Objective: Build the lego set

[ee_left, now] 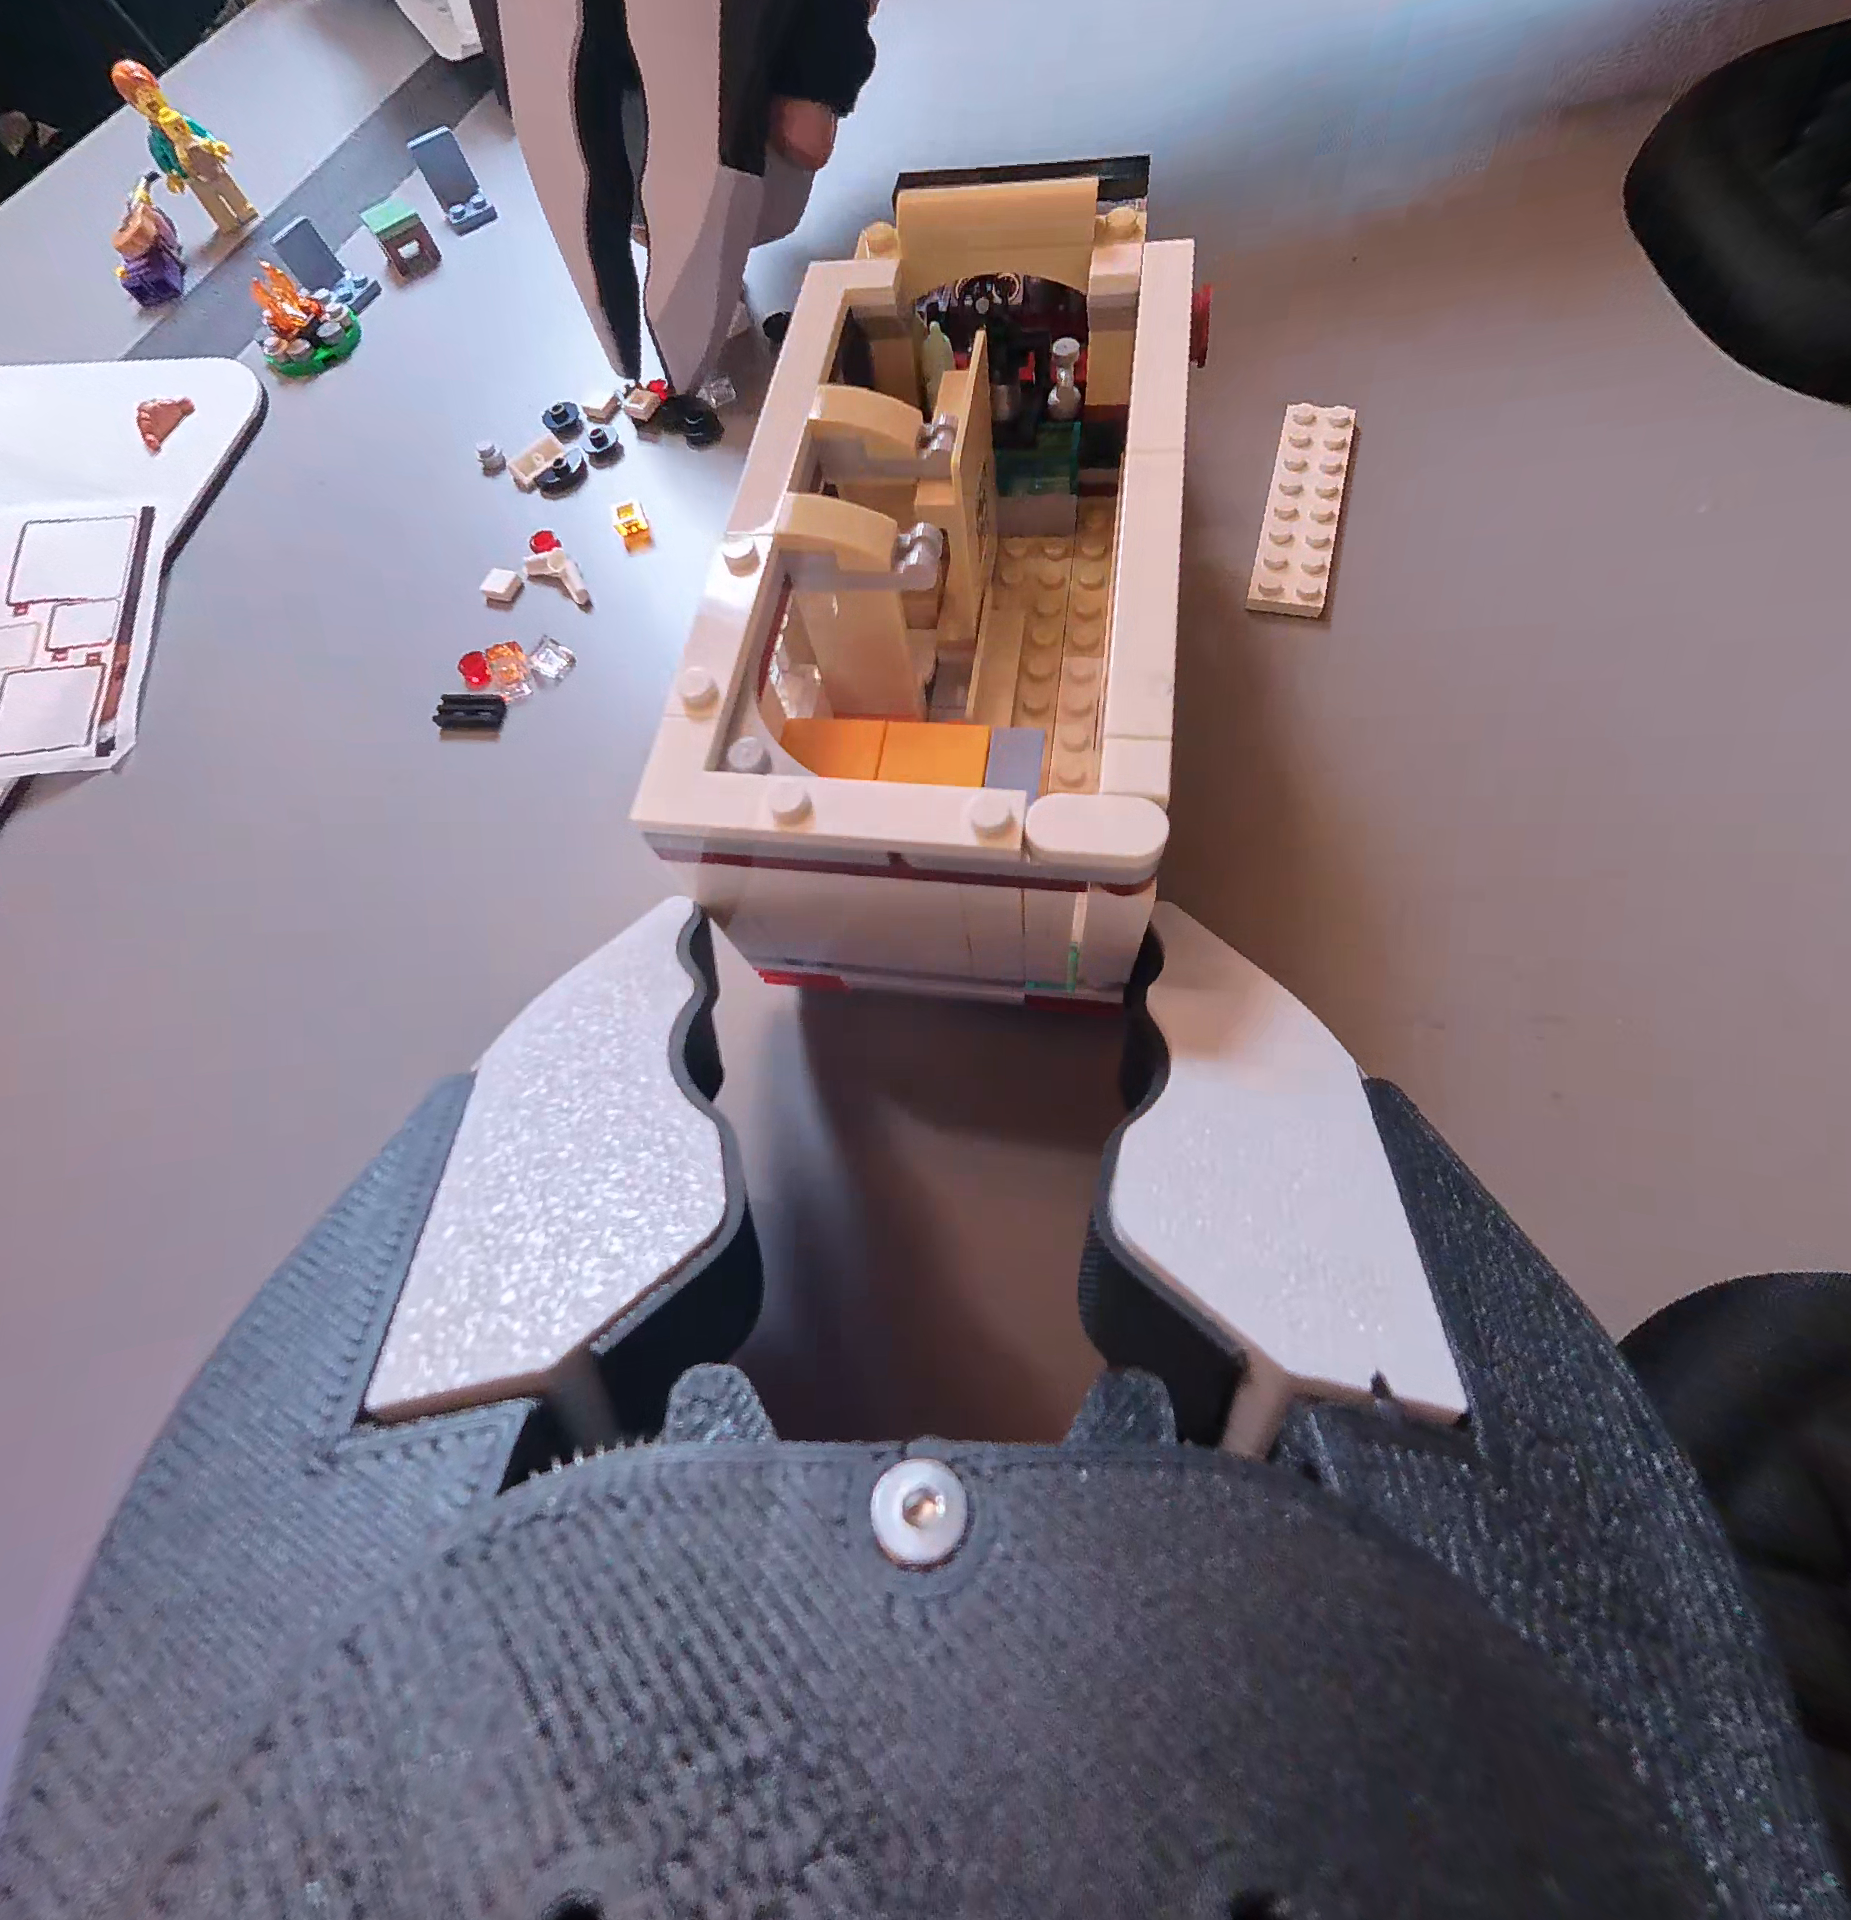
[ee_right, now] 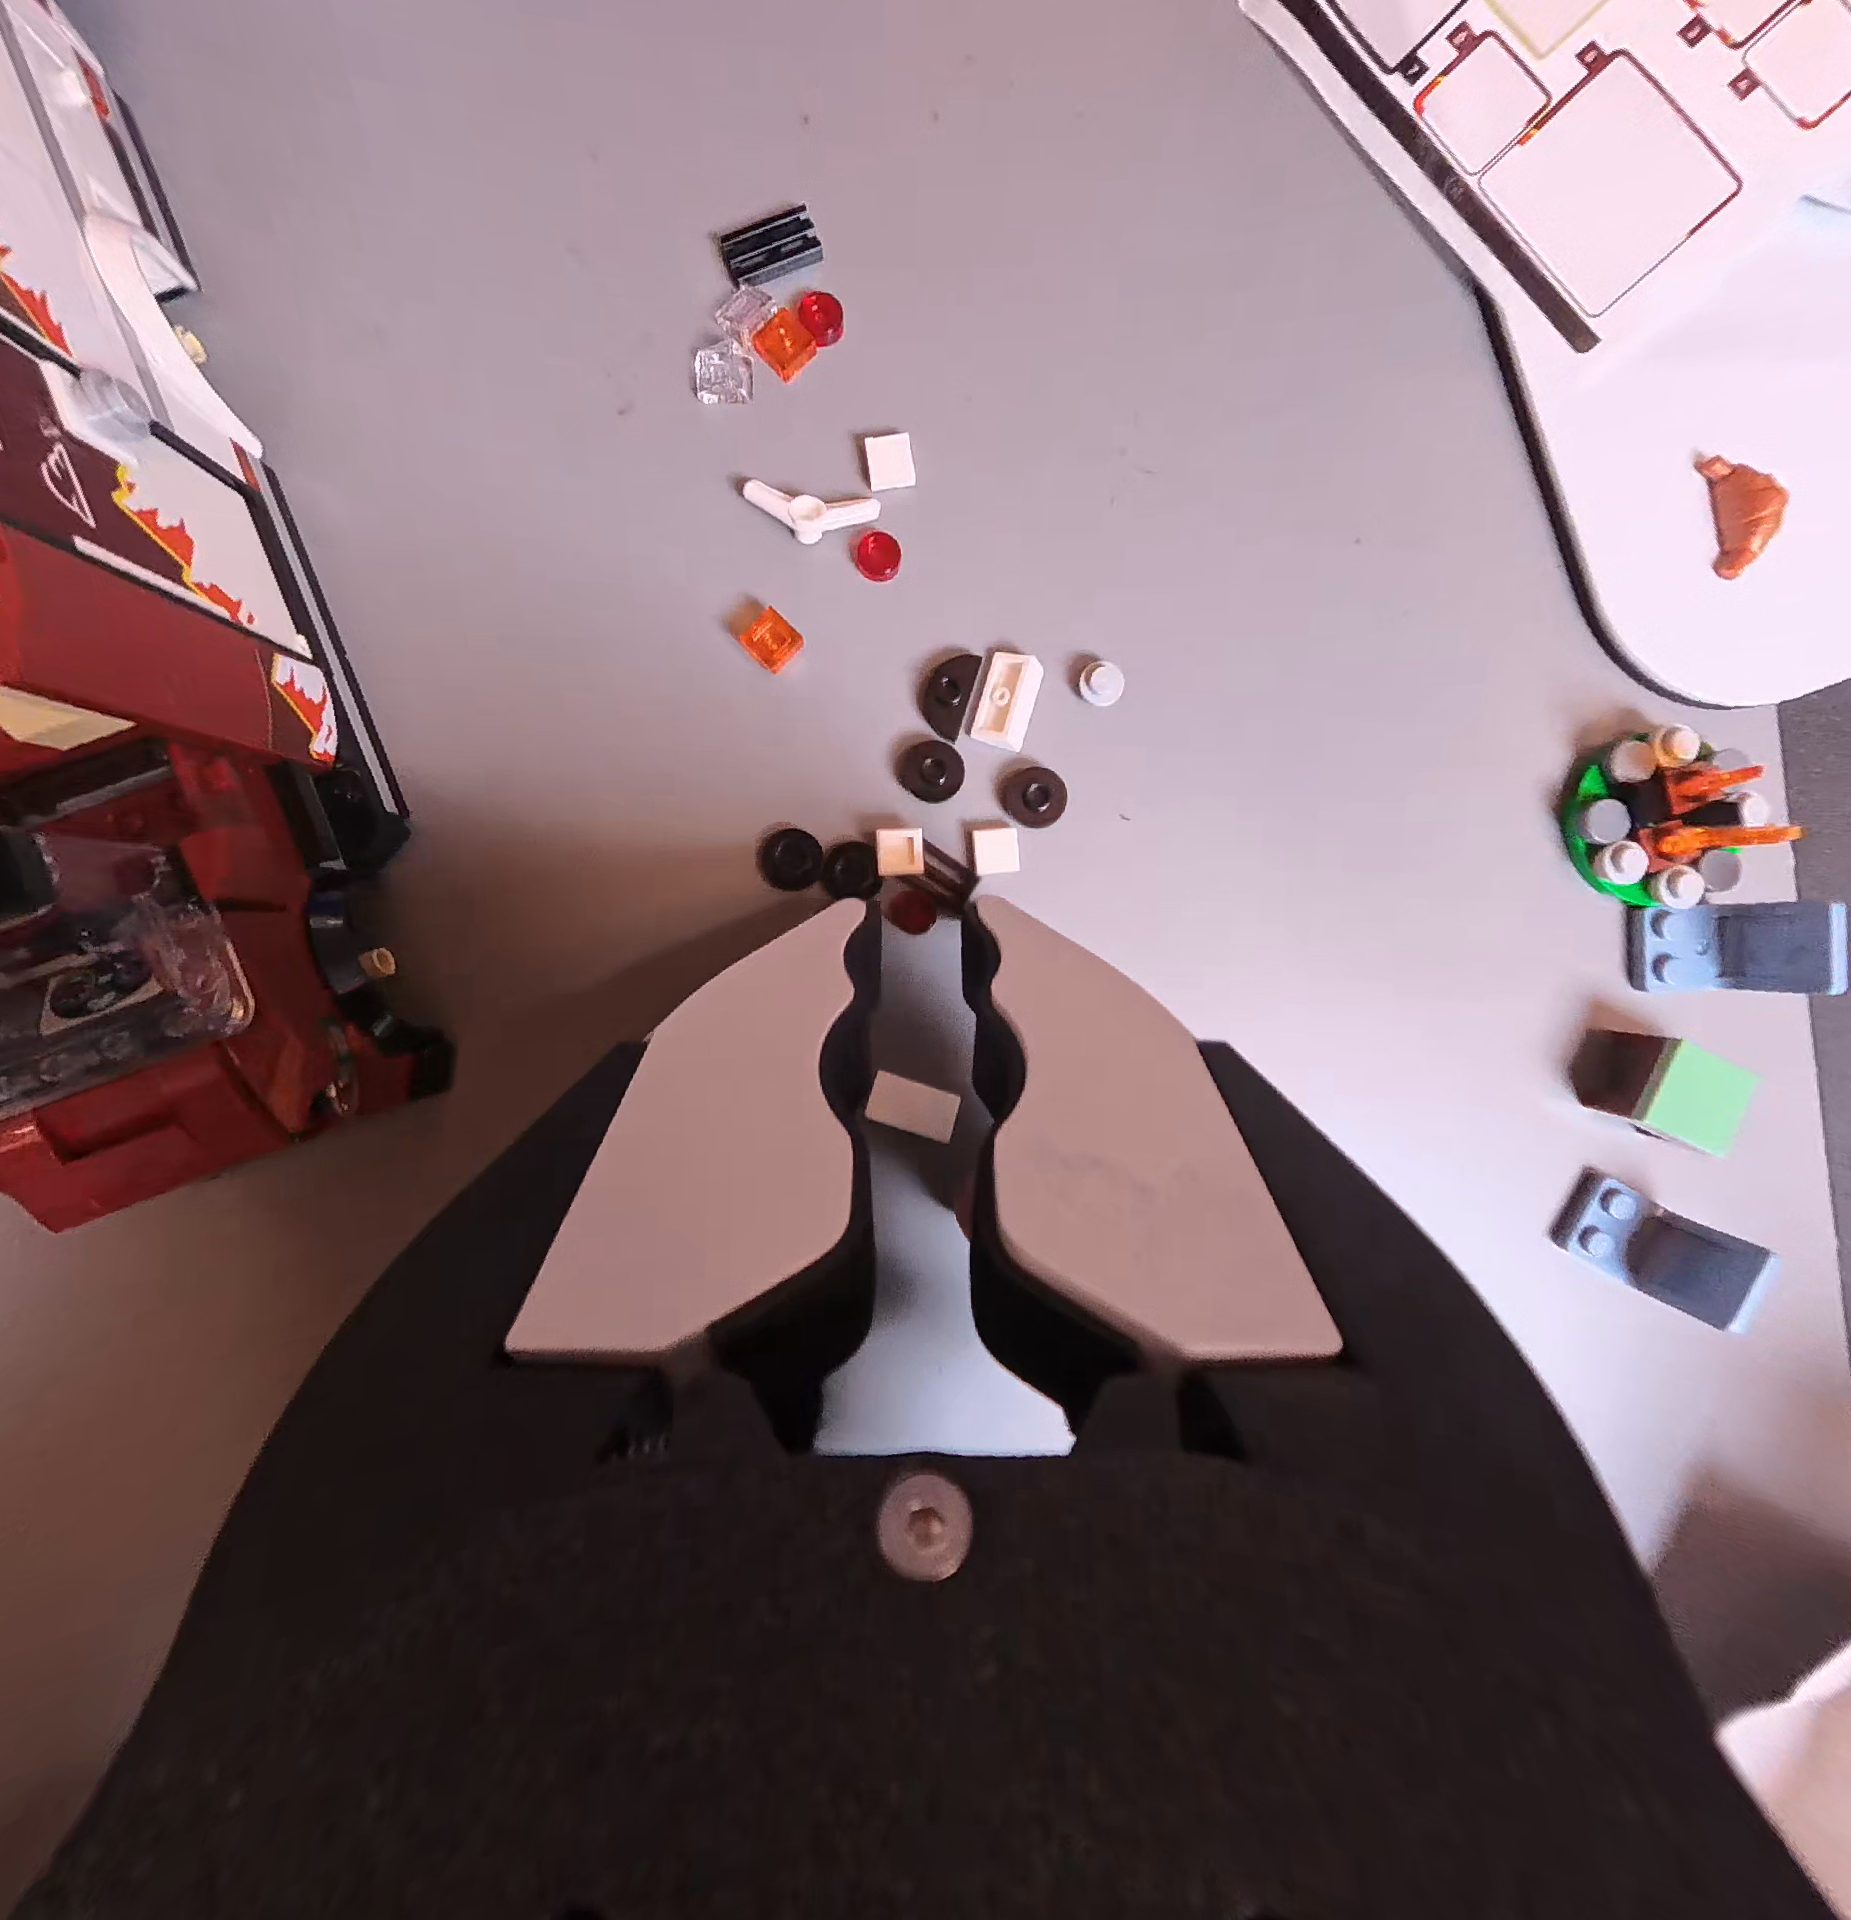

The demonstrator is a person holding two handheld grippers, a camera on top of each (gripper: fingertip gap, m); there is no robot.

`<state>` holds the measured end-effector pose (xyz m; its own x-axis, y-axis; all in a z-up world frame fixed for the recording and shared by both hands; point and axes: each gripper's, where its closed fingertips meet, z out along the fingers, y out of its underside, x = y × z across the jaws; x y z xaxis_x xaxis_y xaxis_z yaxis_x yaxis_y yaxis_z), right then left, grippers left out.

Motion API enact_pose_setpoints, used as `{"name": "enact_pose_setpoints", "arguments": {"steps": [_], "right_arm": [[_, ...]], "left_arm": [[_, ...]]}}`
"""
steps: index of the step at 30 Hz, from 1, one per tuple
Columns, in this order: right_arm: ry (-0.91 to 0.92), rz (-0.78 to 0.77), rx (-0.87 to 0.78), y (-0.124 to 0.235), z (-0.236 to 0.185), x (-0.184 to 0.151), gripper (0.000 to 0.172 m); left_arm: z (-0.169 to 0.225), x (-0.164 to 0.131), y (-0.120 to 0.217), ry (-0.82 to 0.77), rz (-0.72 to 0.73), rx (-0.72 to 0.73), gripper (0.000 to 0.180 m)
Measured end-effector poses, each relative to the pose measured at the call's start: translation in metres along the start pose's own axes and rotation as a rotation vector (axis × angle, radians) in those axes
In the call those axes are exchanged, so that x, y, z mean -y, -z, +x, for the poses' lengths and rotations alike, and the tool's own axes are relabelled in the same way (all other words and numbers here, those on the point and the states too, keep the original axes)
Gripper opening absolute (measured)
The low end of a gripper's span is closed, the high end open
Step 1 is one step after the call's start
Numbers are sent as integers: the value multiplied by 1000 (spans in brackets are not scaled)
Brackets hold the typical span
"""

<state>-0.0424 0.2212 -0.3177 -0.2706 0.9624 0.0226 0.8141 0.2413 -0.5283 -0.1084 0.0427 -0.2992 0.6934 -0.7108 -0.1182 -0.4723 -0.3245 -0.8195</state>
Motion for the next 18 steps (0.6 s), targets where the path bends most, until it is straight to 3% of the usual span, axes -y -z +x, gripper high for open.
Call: {"name": "enact_pose_setpoints", "arguments": {"steps": [9, 15, 18], "right_arm": [[-38, -24, 39, 4, -1, -4, 7], [-19, 142, -35, 48, -13, 3, 7], [0, 146, -97, 57, -20, -3, 7]], "left_arm": [[-1, 0, 0, 7, -2, 17, 77], [-7, 0, -2, 25, -6, 47, 76], [-12, 2, -6, 32, -7, 68, 77]]}}
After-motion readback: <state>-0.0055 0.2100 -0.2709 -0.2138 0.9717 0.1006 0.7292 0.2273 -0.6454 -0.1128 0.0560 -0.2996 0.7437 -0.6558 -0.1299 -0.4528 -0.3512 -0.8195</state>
